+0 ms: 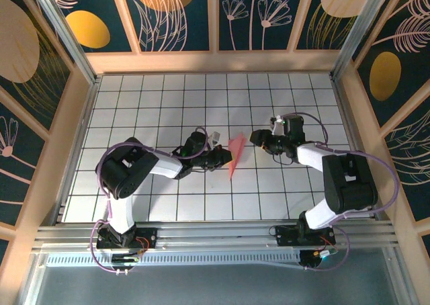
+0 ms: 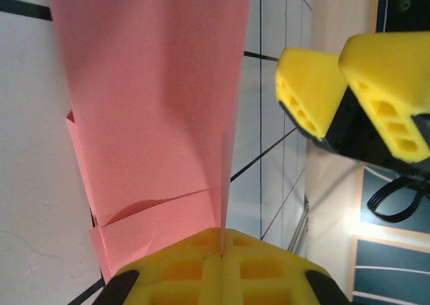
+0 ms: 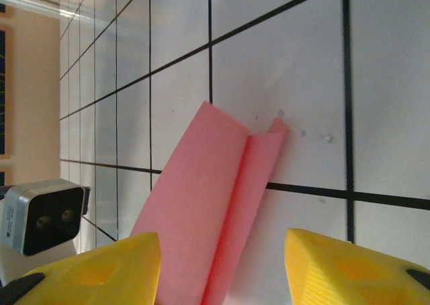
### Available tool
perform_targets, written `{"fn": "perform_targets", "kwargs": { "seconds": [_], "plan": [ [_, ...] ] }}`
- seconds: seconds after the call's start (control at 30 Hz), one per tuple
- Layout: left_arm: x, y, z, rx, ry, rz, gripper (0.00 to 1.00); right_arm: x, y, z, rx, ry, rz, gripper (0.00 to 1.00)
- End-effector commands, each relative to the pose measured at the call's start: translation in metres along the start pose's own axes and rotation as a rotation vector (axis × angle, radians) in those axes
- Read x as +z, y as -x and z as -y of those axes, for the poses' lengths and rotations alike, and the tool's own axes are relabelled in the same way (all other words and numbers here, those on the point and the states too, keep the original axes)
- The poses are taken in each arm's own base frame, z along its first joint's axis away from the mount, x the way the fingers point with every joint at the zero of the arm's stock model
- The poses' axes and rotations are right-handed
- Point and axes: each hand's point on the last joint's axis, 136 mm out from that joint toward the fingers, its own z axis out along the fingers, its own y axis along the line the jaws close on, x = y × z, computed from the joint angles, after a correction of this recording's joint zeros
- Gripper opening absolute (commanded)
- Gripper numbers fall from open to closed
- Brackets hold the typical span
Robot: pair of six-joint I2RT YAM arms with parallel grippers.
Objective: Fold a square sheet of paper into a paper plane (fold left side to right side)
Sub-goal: Fold the wing for the fifth time at the center of the table.
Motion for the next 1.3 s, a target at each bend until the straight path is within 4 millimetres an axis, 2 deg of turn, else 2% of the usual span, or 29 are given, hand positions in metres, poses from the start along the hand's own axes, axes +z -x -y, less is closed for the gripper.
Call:
{"fn": "perform_targets", "kwargs": {
  "seconds": [0.0,0.37,1.27],
  "plan": [
    [-0.001,0.005,0.016,-0.036,-0.109,0.016,0.0,0.011,0.004,-0.005,0.02,0.004,0.012,0.49],
    [-0.004,0.004,0.003,-0.13,-0.179,0.026,0.0,0.034,-0.012,-0.006,0.081,-0.016,-0.02,0.46],
    [0.001,0.0,-0.017,-0.219,-0.2,0.017,0.0,0.059,-0.023,-0.007,0.078,-0.06,-0.072,0.42]
  ]
}}
